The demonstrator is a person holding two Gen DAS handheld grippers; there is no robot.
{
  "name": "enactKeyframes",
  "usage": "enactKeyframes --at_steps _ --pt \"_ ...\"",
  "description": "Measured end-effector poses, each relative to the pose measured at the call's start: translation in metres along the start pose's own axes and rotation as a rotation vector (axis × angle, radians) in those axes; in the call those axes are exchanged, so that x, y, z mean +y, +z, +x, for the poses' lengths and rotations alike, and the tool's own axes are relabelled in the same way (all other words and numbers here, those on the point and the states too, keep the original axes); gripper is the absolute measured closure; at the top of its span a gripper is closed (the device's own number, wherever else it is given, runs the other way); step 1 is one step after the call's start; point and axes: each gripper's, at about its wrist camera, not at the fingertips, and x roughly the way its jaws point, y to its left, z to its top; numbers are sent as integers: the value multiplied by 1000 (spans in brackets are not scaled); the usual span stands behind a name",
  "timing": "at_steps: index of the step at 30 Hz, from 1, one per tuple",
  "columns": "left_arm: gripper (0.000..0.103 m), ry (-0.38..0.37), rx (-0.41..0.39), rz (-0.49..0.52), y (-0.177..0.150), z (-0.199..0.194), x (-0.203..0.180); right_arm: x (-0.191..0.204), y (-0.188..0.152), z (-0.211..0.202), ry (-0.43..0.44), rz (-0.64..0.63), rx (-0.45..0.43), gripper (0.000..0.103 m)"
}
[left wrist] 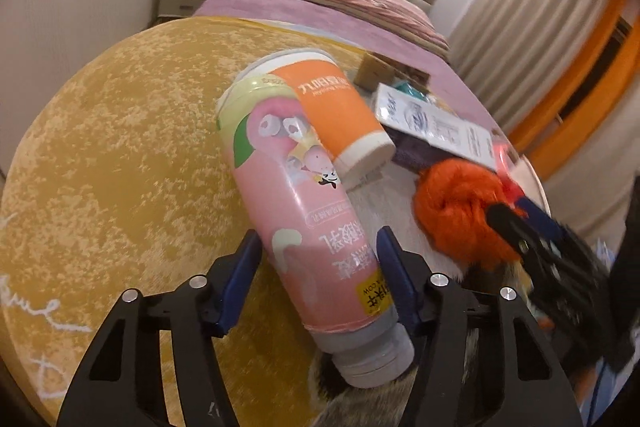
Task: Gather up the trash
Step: 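Grasp the pink bottle with the left gripper while the right grasps the orange bag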
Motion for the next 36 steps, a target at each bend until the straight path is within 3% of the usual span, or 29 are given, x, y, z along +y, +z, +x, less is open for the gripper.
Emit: enactKeyframes --at_steps 4,9,19,26,32,36 --pt "48 -16 28 56 -8 -10 5 4 -1 -3 39 4 19 33" --pt "48 -8 63 145 -14 -13 4 7 1 7 -7 7 39 33" --pt "44 -2 39 109 -17 -13 8 19 -6 31 -50 -16 103 34" --pt "42 45 27 120 -19 -8 2 18 -12 18 -18 -9 90 66" --pt "49 54 7 138 -23 -9 -3 21 -21 -2 60 31 80 76" --pt "51 11 -23 110 -24 -21 0 20 -24 -22 90 61 52 83"
